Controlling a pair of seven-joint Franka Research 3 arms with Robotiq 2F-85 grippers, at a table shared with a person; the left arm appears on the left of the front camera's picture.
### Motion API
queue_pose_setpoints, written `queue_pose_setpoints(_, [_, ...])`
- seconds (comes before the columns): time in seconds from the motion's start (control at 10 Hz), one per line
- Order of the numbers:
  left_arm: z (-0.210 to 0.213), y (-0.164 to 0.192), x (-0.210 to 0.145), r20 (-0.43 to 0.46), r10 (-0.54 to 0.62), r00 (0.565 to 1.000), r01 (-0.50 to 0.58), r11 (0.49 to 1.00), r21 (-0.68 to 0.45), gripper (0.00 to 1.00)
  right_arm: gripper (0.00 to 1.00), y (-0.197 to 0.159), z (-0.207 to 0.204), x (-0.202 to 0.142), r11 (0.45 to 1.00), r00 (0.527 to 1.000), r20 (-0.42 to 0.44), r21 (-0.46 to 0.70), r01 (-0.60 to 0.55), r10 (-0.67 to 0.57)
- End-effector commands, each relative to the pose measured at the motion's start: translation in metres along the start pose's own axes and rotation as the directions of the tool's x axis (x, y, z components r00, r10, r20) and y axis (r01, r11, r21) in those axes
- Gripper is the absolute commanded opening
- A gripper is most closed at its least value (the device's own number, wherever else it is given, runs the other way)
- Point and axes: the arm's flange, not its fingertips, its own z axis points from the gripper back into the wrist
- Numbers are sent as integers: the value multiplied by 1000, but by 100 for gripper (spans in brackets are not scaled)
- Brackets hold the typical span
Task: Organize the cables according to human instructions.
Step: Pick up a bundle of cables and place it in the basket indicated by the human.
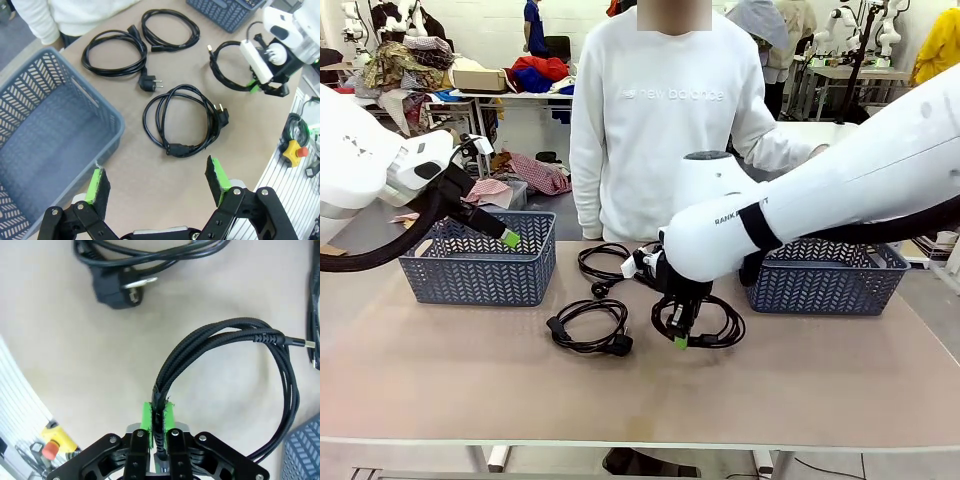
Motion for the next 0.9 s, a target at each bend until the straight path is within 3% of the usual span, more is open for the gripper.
queue_pose_setpoints(0.0, [-1,2,-2,20,-12,1000,13,1000,-20,100,0,7,32,-14,993,994,2,44,-112,112])
queue_pose_setpoints(0.2, [-1,2,-2,20,-12,1000,13,1000,-20,100,0,11,67,-27,961,965,46,92,-261,258])
queue_pose_setpoints(0.5, [-1,2,-2,20,-12,1000,13,1000,-20,100,0,-3,118,-58,877,884,78,115,-467,461])
queue_pose_setpoints(0.8, [-1,2,-2,20,-12,1000,13,1000,-20,100,0,-40,159,-96,851,852,10,29,-524,524])
